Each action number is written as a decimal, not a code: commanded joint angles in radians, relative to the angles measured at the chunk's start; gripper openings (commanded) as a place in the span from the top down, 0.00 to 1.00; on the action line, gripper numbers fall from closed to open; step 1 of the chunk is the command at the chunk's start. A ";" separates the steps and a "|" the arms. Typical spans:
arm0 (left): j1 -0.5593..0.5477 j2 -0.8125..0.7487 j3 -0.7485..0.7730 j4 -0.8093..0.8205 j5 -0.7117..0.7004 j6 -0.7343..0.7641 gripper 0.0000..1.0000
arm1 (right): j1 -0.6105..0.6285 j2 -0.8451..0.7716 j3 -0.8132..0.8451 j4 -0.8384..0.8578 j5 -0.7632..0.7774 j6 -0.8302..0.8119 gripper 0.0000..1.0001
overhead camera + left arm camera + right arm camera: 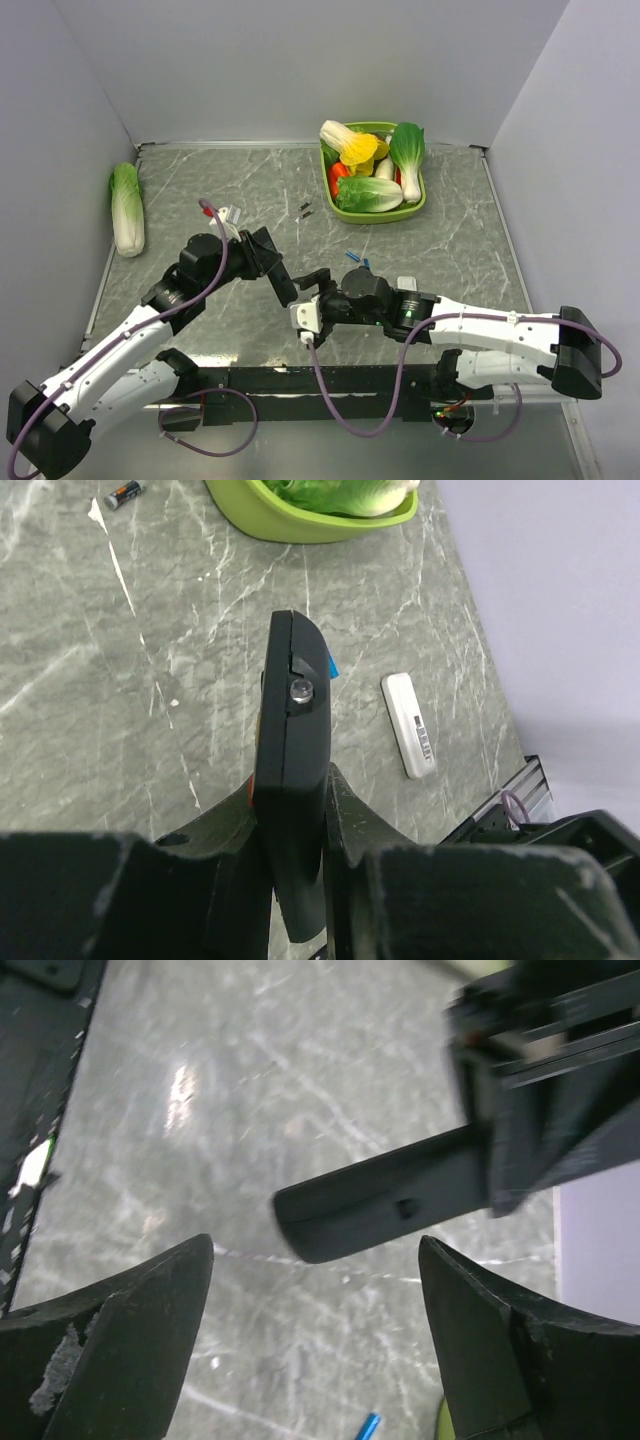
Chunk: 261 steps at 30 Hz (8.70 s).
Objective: Load the batteries into the remote control
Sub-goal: Remove the battery cover from the remote control, then place the battery cover at the center of the board, then pick up the battery from the center of the board.
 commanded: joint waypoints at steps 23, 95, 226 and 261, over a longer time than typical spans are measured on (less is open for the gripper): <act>-0.002 -0.025 0.038 0.023 0.089 -0.057 0.99 | -0.005 0.111 0.046 0.088 0.027 -0.064 0.01; 0.069 -0.025 -0.018 0.152 0.142 -0.157 0.99 | -0.030 0.297 0.125 -0.160 -0.194 -0.039 0.72; 0.098 -0.056 -0.028 0.052 -0.052 0.119 0.99 | -0.033 0.441 0.248 -0.419 -0.319 -0.055 0.83; 0.106 -0.338 -0.378 0.213 -0.193 -0.086 0.99 | -0.419 0.001 -0.033 -0.031 -0.002 0.945 0.00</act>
